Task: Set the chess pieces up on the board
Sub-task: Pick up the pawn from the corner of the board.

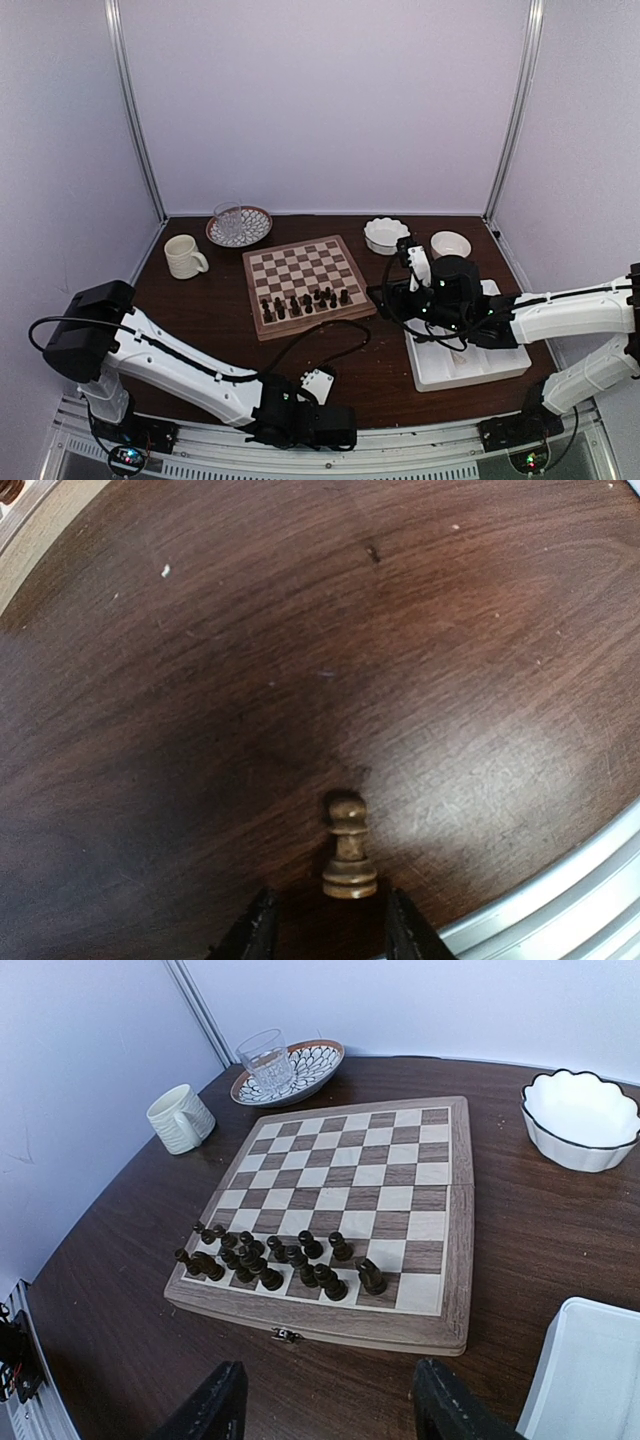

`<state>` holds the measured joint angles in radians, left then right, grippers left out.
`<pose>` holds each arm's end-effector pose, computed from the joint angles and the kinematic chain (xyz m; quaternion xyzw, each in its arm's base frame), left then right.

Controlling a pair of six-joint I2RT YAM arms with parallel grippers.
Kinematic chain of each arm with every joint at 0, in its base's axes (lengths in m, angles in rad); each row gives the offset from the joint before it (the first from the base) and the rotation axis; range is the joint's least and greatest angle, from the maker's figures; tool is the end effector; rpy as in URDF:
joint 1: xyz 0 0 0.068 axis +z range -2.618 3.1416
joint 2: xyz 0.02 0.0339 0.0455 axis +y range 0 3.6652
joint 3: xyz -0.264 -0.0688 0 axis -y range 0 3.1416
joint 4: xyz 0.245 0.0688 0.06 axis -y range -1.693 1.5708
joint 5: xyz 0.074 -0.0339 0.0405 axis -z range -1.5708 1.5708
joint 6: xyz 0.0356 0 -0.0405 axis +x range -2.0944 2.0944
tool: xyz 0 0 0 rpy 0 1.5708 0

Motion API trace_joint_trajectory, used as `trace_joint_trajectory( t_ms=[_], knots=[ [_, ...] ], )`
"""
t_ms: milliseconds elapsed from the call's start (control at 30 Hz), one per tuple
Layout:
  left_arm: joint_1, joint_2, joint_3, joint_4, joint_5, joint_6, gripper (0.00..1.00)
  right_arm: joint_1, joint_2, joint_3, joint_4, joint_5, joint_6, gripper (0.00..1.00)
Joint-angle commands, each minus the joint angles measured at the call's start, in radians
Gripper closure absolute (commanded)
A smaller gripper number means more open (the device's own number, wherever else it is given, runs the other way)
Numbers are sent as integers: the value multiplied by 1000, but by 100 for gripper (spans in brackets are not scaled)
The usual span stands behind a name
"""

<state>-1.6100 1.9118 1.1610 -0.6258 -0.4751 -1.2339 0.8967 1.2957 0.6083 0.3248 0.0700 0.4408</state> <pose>0.0026 -0.3491 0.1354 0.1584 0.9546 -0.0584 0.2456 0.1755 0.2157 0.2196 -0.1665 0.8057 0.3294 0.4632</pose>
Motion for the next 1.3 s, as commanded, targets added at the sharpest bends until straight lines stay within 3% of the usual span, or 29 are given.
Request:
trace_joint_trajectory(
  t_ms=[0, 200, 400, 833, 1033, 1133, 1267],
  knots=[
    [1, -15, -26, -16, 10, -8, 60, -8, -22, -13, -1, 19, -2, 41],
    [-1, -17, -5, -15, 4, 25, 53, -10, -23, -13, -3, 18, -5, 41],
    [8, -13, -10, 4, 22, 30, 53, -10, -14, -9, -2, 7, -6, 41],
    [38, -7, -33, 51, 34, 50, 62, -10, 6, 2, -3, -24, -5, 41],
    [42, -8, -49, 62, 44, 52, 73, -10, 16, 9, -4, -33, -5, 41],
    [42, -10, -49, 59, 49, 66, 83, -10, 19, 12, -3, -38, -4, 41],
    [41, -21, -54, 58, 52, 80, 86, -11, 22, 15, -6, -53, -6, 41]
  ],
)
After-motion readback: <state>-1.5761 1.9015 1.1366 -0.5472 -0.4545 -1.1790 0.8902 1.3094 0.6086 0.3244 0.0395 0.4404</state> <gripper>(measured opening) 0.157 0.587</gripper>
